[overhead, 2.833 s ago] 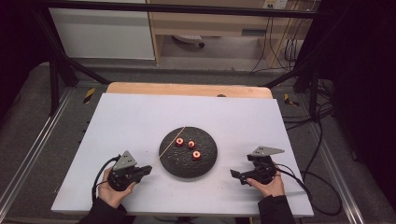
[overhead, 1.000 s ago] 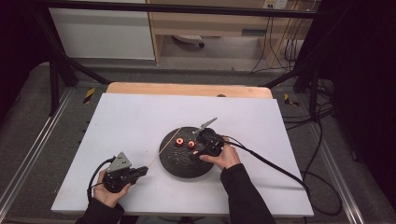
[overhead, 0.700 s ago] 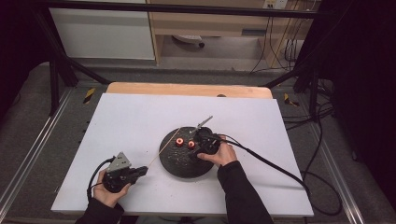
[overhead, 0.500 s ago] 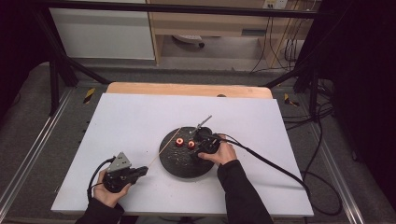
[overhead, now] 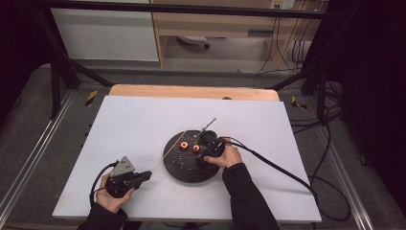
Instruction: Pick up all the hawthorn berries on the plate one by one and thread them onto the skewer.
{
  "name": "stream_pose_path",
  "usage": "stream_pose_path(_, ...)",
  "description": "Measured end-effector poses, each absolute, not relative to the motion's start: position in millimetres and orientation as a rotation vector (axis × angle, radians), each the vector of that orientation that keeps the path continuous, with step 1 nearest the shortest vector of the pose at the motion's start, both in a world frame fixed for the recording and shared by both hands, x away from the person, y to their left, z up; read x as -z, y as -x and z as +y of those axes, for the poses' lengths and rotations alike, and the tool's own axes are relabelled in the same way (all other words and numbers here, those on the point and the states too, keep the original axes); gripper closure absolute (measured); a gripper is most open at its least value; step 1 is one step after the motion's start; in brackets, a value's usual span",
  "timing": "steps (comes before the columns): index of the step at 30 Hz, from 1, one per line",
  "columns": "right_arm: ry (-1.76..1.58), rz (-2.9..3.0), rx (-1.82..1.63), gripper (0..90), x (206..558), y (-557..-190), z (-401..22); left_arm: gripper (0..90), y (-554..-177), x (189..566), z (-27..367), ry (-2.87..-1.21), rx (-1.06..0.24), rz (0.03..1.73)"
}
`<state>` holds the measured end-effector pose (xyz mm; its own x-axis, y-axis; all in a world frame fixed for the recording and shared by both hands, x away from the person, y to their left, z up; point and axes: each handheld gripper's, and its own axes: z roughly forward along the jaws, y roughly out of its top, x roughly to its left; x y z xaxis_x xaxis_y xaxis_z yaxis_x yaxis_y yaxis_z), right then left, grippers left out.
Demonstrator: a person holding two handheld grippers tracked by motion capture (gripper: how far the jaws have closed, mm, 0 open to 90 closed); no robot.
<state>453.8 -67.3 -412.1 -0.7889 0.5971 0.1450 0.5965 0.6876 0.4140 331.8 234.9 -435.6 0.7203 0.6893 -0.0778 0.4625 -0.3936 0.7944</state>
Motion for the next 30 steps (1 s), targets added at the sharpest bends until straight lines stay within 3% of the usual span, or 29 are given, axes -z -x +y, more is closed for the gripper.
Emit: stream_pose_path(30,-1.153,2.725,-0.973,60.6,388.1,-437.3,-86.9,88.3,-328.3,435.4,231.6,-2.05,-0.355,0.873)
